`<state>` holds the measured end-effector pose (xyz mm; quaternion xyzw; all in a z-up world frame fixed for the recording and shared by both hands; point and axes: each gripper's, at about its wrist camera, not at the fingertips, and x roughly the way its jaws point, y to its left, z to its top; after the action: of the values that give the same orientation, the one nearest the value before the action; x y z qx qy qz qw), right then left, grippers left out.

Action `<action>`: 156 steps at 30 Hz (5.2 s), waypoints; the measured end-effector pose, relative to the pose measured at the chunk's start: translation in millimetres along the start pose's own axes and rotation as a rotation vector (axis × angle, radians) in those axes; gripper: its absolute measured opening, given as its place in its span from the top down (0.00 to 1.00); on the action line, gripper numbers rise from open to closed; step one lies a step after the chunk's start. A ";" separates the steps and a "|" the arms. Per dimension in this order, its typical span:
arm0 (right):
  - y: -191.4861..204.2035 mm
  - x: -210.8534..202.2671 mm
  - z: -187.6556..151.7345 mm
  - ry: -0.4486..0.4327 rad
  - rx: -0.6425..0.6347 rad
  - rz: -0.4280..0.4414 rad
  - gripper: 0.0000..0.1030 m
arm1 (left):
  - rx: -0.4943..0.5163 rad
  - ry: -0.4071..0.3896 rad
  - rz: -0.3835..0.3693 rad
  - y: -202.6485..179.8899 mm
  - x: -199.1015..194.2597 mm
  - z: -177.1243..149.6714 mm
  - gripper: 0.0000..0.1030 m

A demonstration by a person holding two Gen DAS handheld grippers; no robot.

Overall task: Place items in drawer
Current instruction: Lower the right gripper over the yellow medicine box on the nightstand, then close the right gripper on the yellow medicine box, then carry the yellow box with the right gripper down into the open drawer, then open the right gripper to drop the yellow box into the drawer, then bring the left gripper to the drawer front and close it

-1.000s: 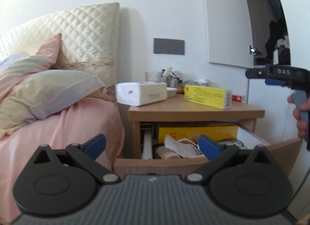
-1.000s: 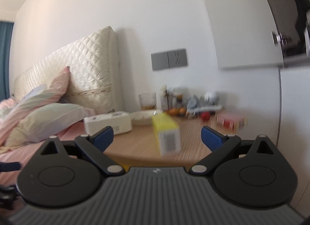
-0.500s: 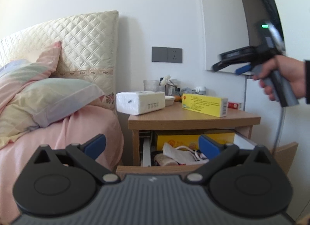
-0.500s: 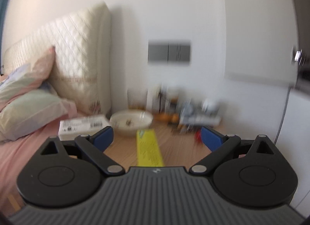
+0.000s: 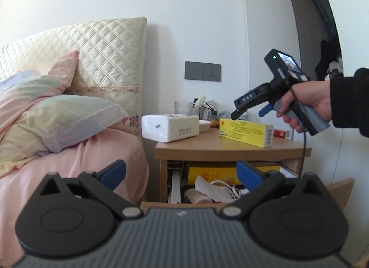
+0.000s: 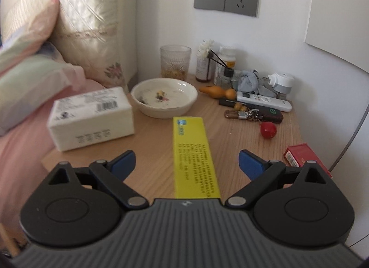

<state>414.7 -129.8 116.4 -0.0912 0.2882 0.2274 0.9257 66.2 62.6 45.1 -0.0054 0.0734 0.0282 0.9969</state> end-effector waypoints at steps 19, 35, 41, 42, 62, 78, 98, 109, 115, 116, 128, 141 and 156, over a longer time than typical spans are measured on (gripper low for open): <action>-10.0 24.5 -5.1 0.036 0.022 0.044 0.58 | 0.001 0.011 -0.014 -2.8 -0.6 0.0 0.00; 5.2 -35.1 11.8 -0.026 -0.044 0.035 0.58 | -0.017 0.020 -0.013 1.0 0.6 0.5 0.00; 15.8 -72.5 10.5 -0.048 -0.069 0.047 0.58 | 0.008 0.013 -0.026 -6.4 -2.4 -0.3 0.00; 18.2 -78.5 9.0 -0.049 -0.074 0.051 0.58 | 0.011 0.014 -0.027 -7.4 -2.6 -0.6 0.00; 77.0 -126.5 -57.5 0.015 -0.243 0.256 0.58 | 0.041 0.040 -0.079 -30.7 -8.6 -13.5 0.00; 85.0 -54.4 -94.8 0.185 -0.437 0.289 0.58 | 0.067 0.045 -0.115 -39.2 -10.6 -15.9 0.00; 48.9 2.4 -122.9 0.429 -0.293 0.337 0.58 | 0.037 0.053 -0.125 -32.8 -7.8 -15.3 0.00; 36.9 -39.0 -102.5 0.320 -0.185 0.306 0.15 | 0.032 0.048 -0.136 -34.2 -10.0 -15.2 0.00; 31.6 -90.0 -89.3 0.123 -0.123 0.227 0.15 | 0.039 0.040 -0.134 -35.3 -11.1 -14.1 0.00; 31.6 -99.1 -88.6 0.100 -0.109 0.210 0.15 | 0.040 0.042 -0.133 -35.6 -11.0 -14.1 0.00; 50.4 -190.6 -131.2 -0.171 0.015 0.102 0.15 | 0.036 0.042 -0.125 -35.6 -10.5 -14.1 0.00; 73.1 -234.6 -204.9 -0.449 0.049 -0.004 0.16 | 0.054 0.039 -0.130 -38.1 -9.7 -18.3 0.00; 79.6 -233.6 -278.5 -0.634 0.207 -0.055 0.17 | 0.065 -0.008 -0.113 -51.9 -14.4 -25.5 0.00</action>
<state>69.3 -229.3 20.2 0.0707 0.0047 0.1890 0.9794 51.3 9.6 22.4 0.0230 0.0700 -0.0303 0.9968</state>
